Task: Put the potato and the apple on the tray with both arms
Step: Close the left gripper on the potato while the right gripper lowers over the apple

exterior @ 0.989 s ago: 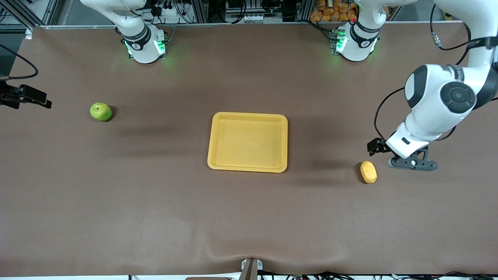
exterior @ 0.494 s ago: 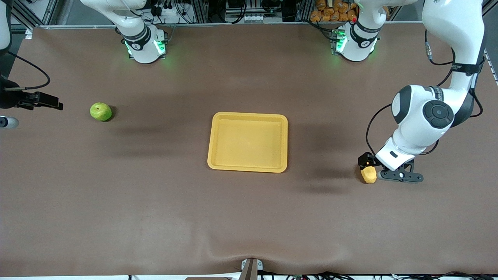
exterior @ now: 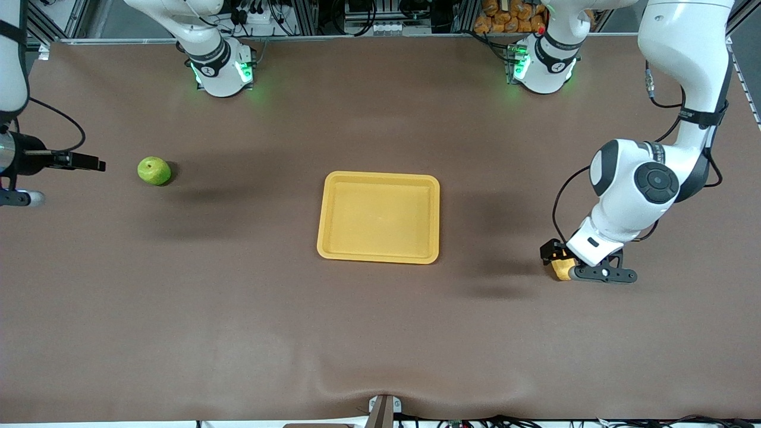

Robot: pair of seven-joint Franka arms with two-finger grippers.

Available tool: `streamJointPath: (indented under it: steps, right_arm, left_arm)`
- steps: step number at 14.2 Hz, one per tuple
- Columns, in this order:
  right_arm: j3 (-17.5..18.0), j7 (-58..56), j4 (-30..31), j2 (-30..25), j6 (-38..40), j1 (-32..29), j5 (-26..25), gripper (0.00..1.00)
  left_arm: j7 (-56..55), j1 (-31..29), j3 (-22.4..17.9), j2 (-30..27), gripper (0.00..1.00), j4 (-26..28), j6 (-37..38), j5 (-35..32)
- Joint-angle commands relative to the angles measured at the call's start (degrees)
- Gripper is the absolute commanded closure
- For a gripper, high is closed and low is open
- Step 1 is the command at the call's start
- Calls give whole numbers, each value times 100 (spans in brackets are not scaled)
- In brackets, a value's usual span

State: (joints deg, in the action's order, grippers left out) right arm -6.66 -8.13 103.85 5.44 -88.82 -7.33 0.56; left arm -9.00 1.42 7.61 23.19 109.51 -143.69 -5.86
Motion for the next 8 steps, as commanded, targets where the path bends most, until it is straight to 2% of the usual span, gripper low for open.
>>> streamJointPath:
  steps: [1, 4, 8]
  right_arm:
    - [77, 66, 319, 1, -118, -172, -38, 0]
    - [77, 57, 670, 27, -197, -251, -38, 0]
    - [42, 48, 1128, 115, -513, -392, -21, 0]
  left_arm:
    - [-784, 16, 4, 124, 0, 44, -299, -161]
    - [-1033, -10, -40, 291, 0, 97, -555, -204]
    - [-1121, -142, -110, 441, 0, 168, -572, -783]
